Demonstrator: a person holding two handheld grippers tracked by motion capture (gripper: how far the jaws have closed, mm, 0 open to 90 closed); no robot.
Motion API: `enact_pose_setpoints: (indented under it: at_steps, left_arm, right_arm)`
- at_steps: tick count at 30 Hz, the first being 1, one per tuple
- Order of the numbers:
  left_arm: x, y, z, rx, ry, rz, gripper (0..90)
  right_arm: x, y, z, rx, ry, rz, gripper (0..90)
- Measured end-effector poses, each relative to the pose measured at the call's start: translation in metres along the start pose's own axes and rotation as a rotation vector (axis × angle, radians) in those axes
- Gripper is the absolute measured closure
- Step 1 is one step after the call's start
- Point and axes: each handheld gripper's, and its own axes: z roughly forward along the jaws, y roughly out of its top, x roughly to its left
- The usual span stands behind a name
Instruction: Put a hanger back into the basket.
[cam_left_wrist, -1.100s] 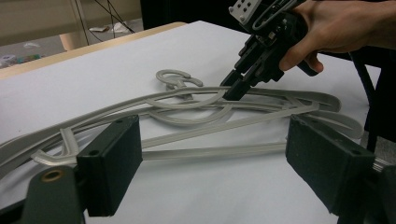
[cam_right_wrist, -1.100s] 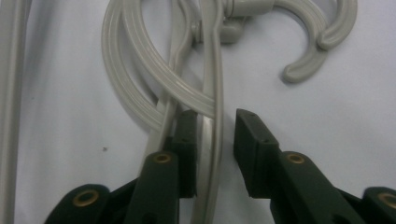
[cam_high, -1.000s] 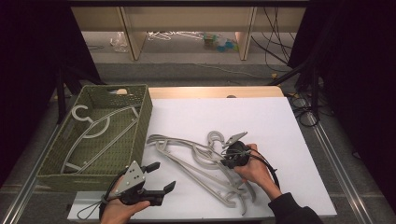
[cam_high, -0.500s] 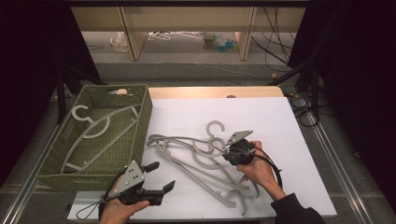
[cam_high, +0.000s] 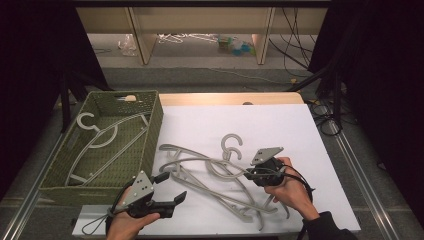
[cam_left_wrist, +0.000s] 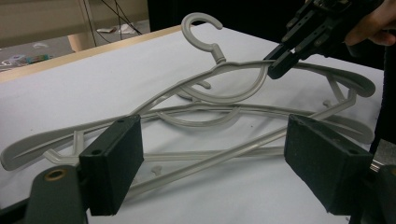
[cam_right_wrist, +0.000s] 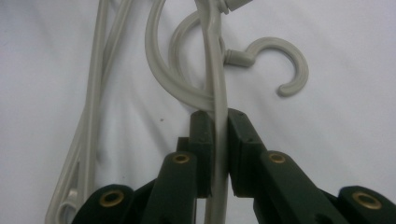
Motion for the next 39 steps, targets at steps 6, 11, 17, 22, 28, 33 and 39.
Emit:
enact_pose_setpoints:
  at_steps: [6,11,17,22,28,33,39]
  left_arm:
    - [0.001,0.001,0.006,0.006,-0.009,0.01,20.6]
    - [0.005,0.004,0.017,0.043,-0.021,0.019,20.1]
    - [0.005,0.018,0.031,0.066,-0.045,0.047,19.9]
    - [0.004,0.029,0.05,0.108,-0.106,0.062,19.2]
    - [-0.002,0.04,0.068,0.133,-0.128,0.124,22.7]
    - [-0.003,0.043,0.082,0.175,-0.147,0.148,24.5]
    - [-0.002,0.048,0.094,0.204,-0.162,0.16,28.3]
  right_arm:
    - [0.003,-0.009,-0.009,-0.023,0.012,-0.018,82.1]
    - [0.005,-0.013,-0.017,-0.039,0.024,-0.028,82.2]
    - [0.012,-0.012,-0.023,-0.058,0.034,-0.061,82.3]
    - [0.017,-0.012,-0.025,-0.053,0.041,-0.075,82.3]
    - [0.019,-0.012,-0.029,-0.049,0.054,-0.105,82.3]
    - [0.021,-0.012,-0.028,-0.065,0.038,-0.131,82.3]
    - [0.024,-0.01,-0.029,-0.073,0.047,-0.146,82.3]
